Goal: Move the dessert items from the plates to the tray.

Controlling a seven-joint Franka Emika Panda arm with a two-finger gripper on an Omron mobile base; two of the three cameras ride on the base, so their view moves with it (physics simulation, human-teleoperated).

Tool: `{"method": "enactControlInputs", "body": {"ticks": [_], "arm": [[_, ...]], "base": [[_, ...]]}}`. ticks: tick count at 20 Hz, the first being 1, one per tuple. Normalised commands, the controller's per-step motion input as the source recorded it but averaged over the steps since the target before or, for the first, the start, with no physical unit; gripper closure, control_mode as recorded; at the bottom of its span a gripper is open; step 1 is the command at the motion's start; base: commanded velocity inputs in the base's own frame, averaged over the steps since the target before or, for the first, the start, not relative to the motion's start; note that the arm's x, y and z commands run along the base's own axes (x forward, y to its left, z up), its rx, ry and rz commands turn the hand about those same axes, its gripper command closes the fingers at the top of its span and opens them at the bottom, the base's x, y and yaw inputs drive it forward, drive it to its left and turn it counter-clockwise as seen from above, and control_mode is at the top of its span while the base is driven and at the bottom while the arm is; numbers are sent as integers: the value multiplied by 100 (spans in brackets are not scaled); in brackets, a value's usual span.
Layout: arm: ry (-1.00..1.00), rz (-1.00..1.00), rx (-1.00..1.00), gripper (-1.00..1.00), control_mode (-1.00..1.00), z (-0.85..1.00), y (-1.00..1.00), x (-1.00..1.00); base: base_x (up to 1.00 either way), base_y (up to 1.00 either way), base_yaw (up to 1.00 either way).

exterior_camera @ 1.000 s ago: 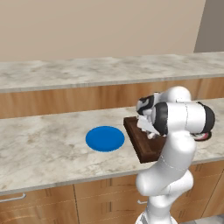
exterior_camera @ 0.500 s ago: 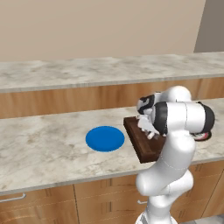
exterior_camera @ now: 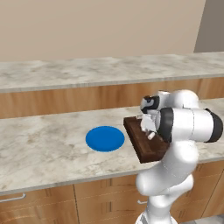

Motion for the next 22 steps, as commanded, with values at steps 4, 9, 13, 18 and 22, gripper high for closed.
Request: {"method": "enactControlInputs", "body": {"ticks": [4,9,13,18,22], "arm": [[-12,0,0,-100,-100,88,3,-9],[-15,0,-2,-100,-100,87,15,-16],[-15,0,-8,-100,-100,67,36,-38],[-19,2,-12,-100,-100,47,60,-53],[-23,0,-17,-100,-100,27,84,-53]], "base": [[0,0,0],[0,0,0],[0,0,0],[0,0,0],[0,0,0]]}}
